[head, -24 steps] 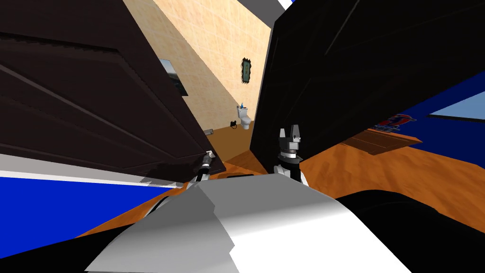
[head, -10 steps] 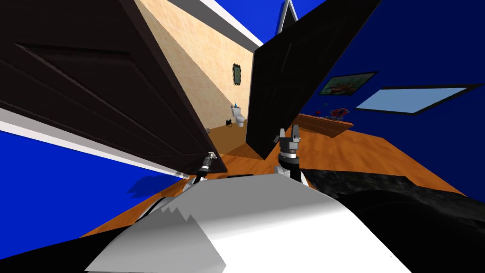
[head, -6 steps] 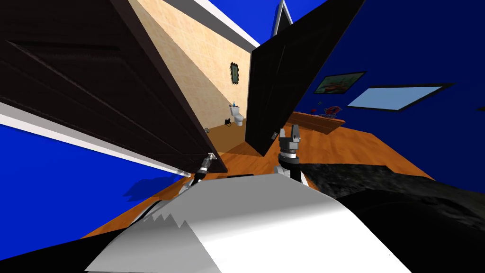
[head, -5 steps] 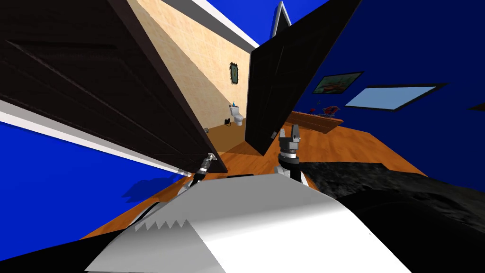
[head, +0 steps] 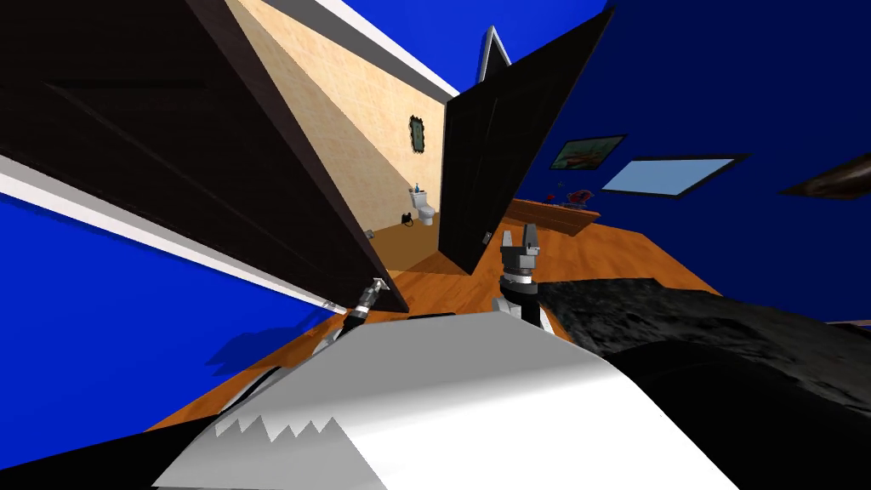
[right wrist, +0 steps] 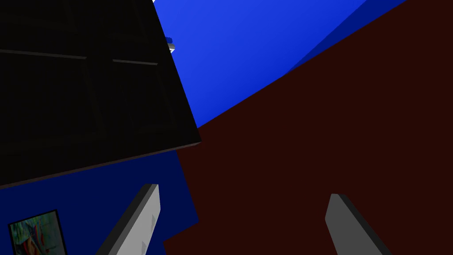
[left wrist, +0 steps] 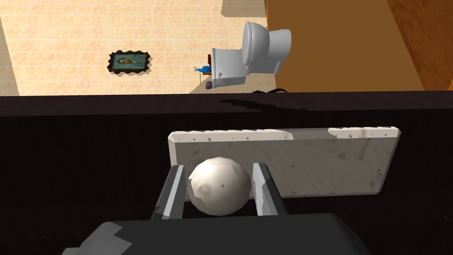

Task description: Pull the door open

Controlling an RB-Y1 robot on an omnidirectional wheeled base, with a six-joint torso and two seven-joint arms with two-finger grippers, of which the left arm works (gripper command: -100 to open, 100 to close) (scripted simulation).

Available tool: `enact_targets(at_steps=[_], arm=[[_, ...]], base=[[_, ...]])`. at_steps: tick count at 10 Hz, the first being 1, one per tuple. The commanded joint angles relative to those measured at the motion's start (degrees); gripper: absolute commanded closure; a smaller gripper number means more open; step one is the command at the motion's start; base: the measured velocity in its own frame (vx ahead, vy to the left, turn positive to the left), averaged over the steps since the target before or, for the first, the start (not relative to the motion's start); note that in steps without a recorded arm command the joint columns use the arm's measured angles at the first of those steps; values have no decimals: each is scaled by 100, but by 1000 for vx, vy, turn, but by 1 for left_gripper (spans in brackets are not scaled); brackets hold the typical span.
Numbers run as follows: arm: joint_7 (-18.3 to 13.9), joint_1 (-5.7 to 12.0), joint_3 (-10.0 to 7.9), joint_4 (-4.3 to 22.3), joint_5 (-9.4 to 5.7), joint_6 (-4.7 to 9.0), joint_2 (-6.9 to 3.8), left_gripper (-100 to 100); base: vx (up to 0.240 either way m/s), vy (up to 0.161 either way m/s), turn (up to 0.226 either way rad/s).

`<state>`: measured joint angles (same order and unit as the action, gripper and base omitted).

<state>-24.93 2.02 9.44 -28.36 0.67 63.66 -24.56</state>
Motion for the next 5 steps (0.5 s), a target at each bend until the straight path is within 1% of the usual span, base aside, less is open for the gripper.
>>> enact_targets(at_steps=[1, 2, 3, 5], arm=[[-41, -152, 33, -130, 2, 93, -73, 100], [-73, -223, 62, -129, 5, 197, -125, 100], [-90, -260, 78, -128, 6, 252, -153, 100], [-156, -404, 138, -126, 11, 464, -259, 100]], base=[[-215, 84, -180], [-201, 76, -153], [-164, 75, -88], [-174, 83, -148]])
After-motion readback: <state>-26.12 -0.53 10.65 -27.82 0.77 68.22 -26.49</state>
